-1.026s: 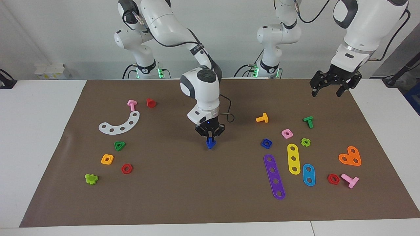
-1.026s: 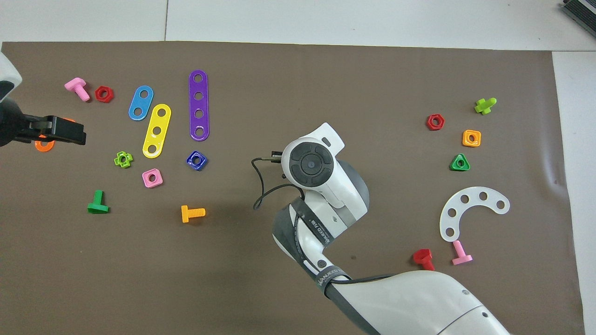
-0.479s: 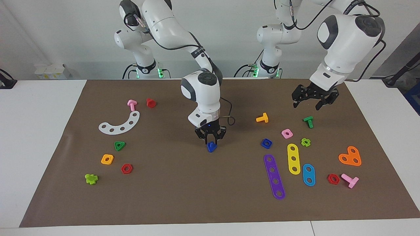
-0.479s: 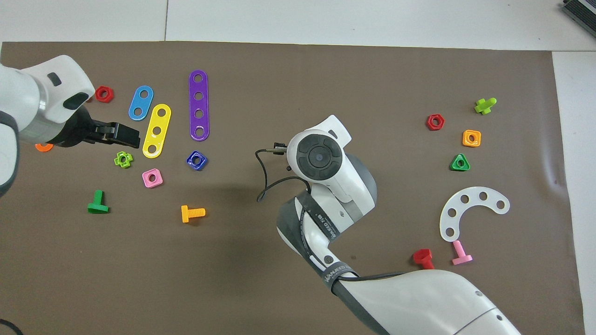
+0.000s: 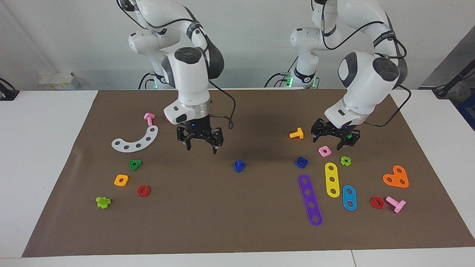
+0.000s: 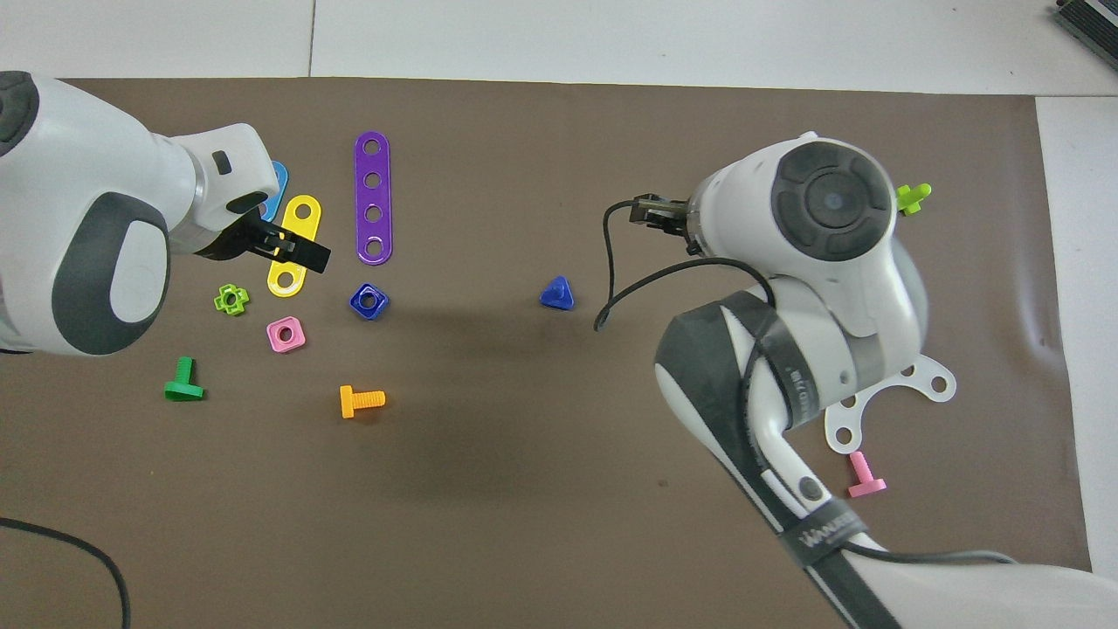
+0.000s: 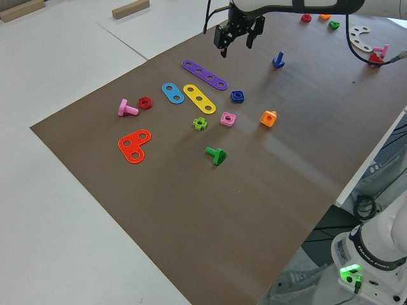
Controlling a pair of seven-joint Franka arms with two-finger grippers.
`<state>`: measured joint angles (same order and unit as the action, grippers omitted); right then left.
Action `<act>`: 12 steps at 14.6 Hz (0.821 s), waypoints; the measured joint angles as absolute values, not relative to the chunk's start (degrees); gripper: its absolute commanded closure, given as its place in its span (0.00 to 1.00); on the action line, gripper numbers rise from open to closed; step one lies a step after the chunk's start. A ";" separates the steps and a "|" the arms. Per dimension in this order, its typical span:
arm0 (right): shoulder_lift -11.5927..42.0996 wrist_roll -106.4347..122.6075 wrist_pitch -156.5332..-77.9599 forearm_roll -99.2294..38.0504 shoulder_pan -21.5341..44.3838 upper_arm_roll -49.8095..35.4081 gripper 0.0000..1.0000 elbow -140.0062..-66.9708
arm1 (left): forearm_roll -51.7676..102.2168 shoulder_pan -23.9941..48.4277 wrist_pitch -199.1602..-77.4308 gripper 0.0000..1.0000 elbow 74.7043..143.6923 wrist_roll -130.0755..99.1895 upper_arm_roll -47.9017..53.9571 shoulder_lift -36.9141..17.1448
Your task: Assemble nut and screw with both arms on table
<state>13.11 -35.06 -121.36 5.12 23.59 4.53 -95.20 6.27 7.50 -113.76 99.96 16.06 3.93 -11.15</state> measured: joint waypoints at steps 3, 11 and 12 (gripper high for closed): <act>9.05 -25.99 -115.41 5.05 16.56 4.56 0.00 -95.18 | 6.29 9.06 -119.75 0.09 104.23 18.40 4.00 -13.09; -0.87 -12.79 -96.84 2.89 7.24 4.62 0.00 -93.08 | 5.90 12.37 -128.36 0.10 109.72 22.22 3.94 -18.70; -1.44 -11.38 -94.09 2.02 6.62 4.63 0.00 -92.05 | 5.22 12.49 -128.63 0.10 110.16 22.36 3.93 -18.98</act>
<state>-1.44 -11.38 -94.09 2.02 6.62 4.63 -92.05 5.22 12.49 -128.63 110.16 22.36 3.93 -18.98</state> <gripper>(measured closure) 0.000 0.093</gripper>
